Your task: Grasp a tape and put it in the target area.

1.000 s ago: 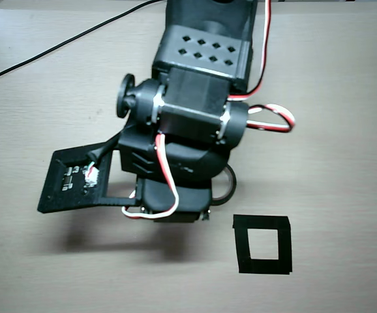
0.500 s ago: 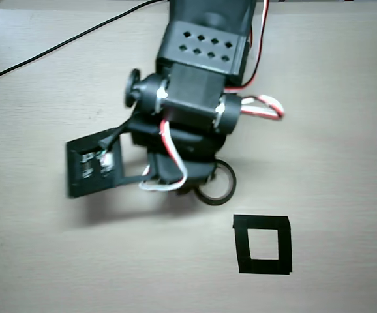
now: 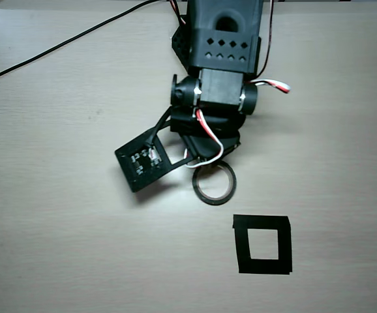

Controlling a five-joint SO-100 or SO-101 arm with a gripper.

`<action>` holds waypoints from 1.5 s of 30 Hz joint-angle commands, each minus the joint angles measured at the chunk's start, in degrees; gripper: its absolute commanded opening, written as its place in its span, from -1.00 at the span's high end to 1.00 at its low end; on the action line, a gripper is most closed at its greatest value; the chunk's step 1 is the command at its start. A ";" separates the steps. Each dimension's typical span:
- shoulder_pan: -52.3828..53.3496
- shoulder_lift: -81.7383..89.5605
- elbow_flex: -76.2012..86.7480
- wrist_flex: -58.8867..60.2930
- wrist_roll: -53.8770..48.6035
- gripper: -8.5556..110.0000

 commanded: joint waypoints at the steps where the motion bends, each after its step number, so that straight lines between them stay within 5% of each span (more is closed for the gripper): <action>1: -1.49 0.79 1.49 -2.55 -0.26 0.62; 22: -4.04 -15.38 -0.53 -15.03 -0.88 0.64; 29: -4.13 -18.28 -0.62 -18.46 -1.67 0.85; 45: -10.02 -26.98 -28.65 -4.22 -2.02 0.85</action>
